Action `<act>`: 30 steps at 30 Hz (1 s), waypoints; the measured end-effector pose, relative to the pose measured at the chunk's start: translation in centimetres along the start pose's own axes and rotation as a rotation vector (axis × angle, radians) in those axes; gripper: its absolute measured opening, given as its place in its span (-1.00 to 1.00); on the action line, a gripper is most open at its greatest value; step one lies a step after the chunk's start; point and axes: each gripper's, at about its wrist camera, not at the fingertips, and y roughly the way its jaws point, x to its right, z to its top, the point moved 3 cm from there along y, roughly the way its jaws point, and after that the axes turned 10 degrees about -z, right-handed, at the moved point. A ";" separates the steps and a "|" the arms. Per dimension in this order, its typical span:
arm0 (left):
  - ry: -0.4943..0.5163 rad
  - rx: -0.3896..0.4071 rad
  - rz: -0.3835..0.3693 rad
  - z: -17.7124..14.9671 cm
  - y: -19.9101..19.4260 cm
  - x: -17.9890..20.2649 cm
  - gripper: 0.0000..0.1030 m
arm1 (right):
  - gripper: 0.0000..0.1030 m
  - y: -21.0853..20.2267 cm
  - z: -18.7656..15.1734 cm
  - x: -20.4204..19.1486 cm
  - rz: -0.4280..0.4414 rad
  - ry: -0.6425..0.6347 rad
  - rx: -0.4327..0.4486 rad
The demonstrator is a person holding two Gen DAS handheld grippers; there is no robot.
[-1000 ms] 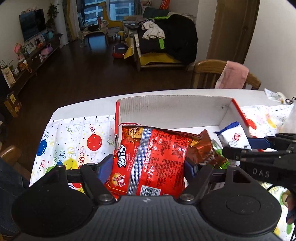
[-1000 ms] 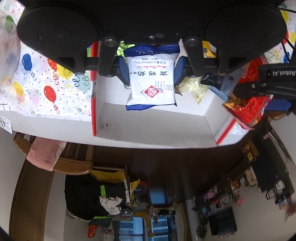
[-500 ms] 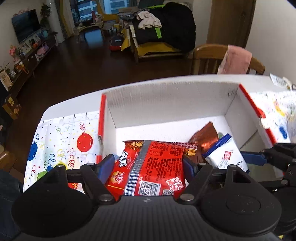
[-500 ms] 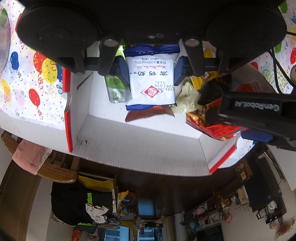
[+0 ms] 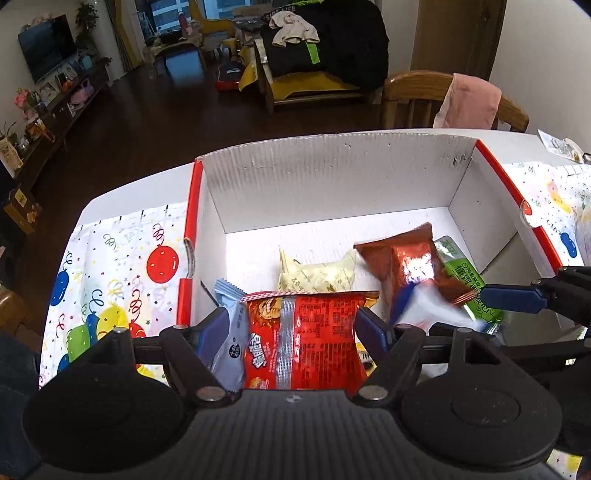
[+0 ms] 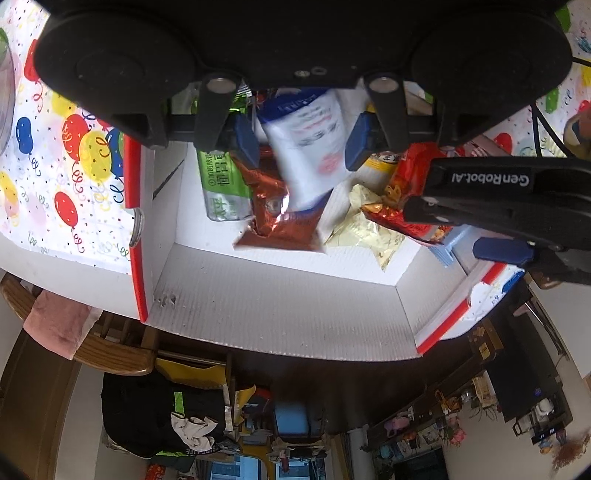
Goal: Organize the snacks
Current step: 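Lower both bags into the box and open both tools, then withdraw both tools from the box back toward the table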
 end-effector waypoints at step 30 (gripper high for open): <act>-0.026 0.189 -0.058 -4.0 -12.4 -0.5 0.46 | 0.56 -11.9 -1.5 -1.0 0.092 0.064 0.166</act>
